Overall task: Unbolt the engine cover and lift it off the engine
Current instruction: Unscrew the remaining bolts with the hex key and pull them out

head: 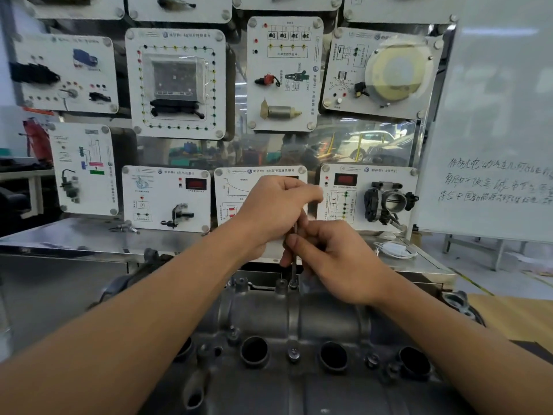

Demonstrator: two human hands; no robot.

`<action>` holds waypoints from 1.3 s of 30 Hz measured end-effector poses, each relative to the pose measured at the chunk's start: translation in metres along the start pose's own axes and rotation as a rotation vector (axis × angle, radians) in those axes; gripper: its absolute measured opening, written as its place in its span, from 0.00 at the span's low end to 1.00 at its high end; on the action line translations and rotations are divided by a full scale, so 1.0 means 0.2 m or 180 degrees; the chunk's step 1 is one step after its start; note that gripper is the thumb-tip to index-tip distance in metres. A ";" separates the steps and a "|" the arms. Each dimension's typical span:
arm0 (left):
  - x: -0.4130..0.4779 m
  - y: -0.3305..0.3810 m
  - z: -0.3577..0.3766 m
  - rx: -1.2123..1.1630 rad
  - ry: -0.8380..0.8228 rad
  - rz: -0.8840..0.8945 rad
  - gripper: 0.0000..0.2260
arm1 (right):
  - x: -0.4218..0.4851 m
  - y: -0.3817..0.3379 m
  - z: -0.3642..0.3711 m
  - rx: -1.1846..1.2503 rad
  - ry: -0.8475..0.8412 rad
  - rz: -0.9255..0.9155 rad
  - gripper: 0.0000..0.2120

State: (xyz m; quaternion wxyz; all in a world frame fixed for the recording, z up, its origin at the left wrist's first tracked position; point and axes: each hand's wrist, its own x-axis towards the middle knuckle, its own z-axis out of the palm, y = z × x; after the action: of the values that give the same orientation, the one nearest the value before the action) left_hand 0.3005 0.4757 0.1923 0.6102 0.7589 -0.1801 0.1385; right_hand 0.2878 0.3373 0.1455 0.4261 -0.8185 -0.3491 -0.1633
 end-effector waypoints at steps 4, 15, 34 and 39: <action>-0.01 0.01 -0.06 -0.0896 -0.0478 -0.0730 0.10 | 0.00 0.00 -0.01 -0.0007 -0.0037 0.0064 0.14; -0.05 -0.07 -0.16 -0.1742 -0.2175 -0.0373 0.18 | -0.01 0.01 -0.02 -0.0043 0.0011 -0.0055 0.13; -0.02 0.00 -0.12 -0.1429 -0.0835 -0.0715 0.15 | 0.02 0.03 0.00 0.0443 0.0156 -0.0022 0.14; -0.05 -0.04 -0.17 -0.1485 -0.1927 -0.0313 0.19 | 0.01 0.02 -0.01 0.0513 0.0294 -0.0077 0.15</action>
State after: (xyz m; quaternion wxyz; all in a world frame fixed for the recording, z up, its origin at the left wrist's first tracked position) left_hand 0.2964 0.5114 0.1880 0.6916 0.6140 -0.3422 -0.1660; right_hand 0.2923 0.3344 0.1445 0.5043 -0.7688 -0.3509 -0.1775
